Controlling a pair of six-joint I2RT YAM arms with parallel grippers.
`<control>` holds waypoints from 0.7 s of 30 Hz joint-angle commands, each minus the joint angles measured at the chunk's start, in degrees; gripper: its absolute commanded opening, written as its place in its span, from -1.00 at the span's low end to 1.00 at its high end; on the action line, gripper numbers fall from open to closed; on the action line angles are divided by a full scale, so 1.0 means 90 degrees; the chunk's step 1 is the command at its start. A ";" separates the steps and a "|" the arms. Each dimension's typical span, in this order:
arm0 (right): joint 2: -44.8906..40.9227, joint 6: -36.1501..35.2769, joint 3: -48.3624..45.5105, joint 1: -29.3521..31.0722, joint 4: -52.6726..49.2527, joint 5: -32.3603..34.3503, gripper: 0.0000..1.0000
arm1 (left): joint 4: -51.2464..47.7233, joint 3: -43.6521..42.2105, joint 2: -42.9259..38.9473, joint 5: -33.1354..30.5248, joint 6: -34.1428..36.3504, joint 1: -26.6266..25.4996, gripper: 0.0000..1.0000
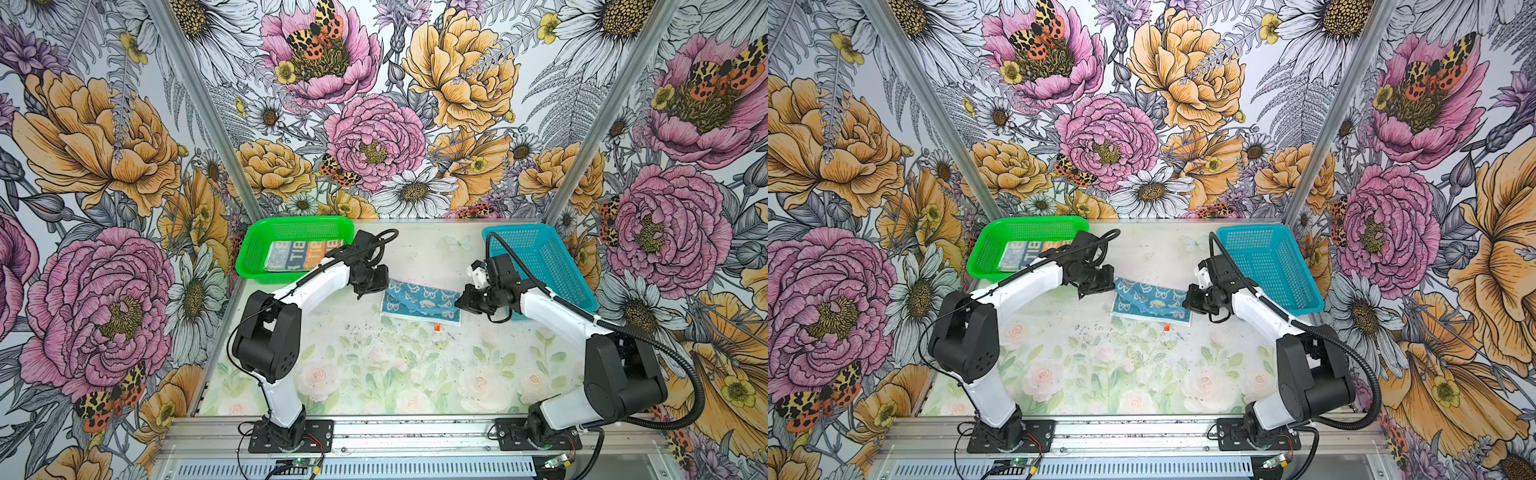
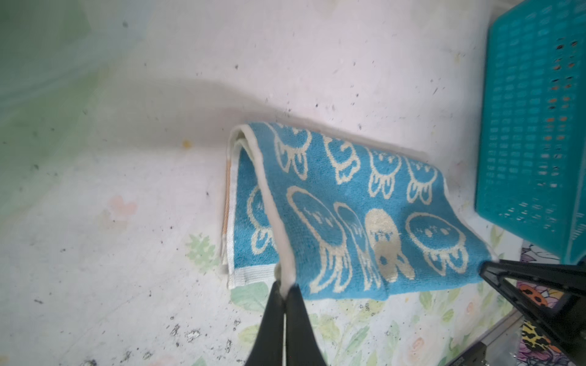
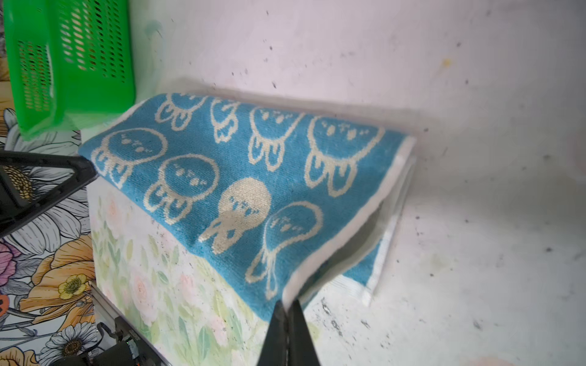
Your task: Fold and stack the towels
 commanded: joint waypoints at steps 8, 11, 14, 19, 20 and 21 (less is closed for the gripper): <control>0.1379 -0.0302 0.1957 -0.0734 -0.0143 -0.0528 -1.00 | -0.0589 0.2333 0.1557 0.0465 0.0248 0.0307 -1.00; 0.1891 -0.0347 0.2412 -0.0868 -0.0191 -0.0723 -1.00 | -0.0763 0.2950 0.2111 0.0575 0.0292 0.0391 -1.00; 0.2305 -0.0420 0.2719 -0.0932 -0.0219 -0.0782 -1.00 | -0.0868 0.3293 0.2448 0.0600 0.0356 0.0443 -1.00; 0.2786 -0.0501 0.3062 -0.1072 -0.0244 -0.0813 -1.00 | -0.0882 0.3412 0.2716 0.0605 0.0369 0.0625 -1.00; 0.2857 -0.0525 0.3144 -0.1100 -0.0258 -0.0839 -1.00 | -0.0890 0.3442 0.2727 0.0604 0.0361 0.0665 -1.00; 0.2910 -0.0537 0.3213 -0.1109 -0.0283 -0.0860 -1.00 | -0.0884 0.3457 0.2742 0.0616 0.0357 0.0697 -1.00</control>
